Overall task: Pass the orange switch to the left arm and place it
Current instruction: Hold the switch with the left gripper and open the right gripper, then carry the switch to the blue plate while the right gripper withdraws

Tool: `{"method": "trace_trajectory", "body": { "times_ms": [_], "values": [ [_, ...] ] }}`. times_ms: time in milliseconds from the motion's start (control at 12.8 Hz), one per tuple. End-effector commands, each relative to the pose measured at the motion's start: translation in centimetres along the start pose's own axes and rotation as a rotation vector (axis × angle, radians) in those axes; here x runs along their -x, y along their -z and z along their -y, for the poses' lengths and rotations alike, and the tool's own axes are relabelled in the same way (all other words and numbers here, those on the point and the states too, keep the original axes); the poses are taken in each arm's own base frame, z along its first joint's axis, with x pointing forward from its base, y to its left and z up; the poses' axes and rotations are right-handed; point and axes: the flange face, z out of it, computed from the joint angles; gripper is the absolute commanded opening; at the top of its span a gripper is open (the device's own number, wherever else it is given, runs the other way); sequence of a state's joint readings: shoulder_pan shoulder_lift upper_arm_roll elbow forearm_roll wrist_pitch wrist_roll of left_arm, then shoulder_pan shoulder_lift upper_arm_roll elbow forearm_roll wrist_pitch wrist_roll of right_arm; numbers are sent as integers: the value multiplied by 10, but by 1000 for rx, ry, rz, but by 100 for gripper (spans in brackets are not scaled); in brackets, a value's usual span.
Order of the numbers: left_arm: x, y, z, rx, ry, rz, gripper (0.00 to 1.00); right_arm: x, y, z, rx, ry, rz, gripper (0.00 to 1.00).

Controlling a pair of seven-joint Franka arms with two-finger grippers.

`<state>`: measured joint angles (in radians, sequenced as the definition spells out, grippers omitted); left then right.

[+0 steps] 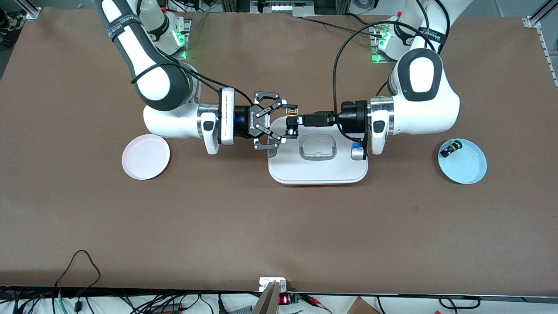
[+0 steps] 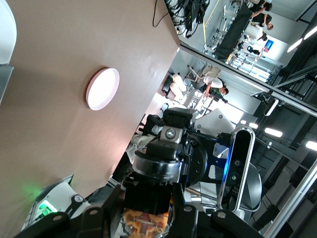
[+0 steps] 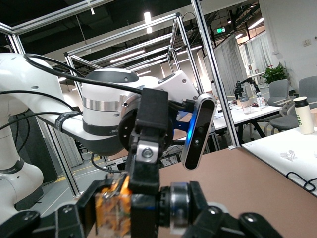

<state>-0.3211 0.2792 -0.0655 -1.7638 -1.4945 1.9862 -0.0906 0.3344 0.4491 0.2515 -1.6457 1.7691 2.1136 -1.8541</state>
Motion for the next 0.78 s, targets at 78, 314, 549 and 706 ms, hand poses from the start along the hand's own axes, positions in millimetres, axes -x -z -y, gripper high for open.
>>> {"method": "trace_trajectory", "body": {
  "times_ms": [78,314,549,706],
  "values": [
    [-20,67,10,-97,-22,-14,0,-7,2,6,7,14,-11,100],
    [-29,118,27,-258,-46,-12,0,-2,6,7,8,7,-5,100],
    [-36,194,65,-472,-2,29,0,-2,17,14,-6,-83,2,100],
    [-40,244,97,-690,21,19,0,-10,25,17,-22,-107,41,100]
  ]
}}
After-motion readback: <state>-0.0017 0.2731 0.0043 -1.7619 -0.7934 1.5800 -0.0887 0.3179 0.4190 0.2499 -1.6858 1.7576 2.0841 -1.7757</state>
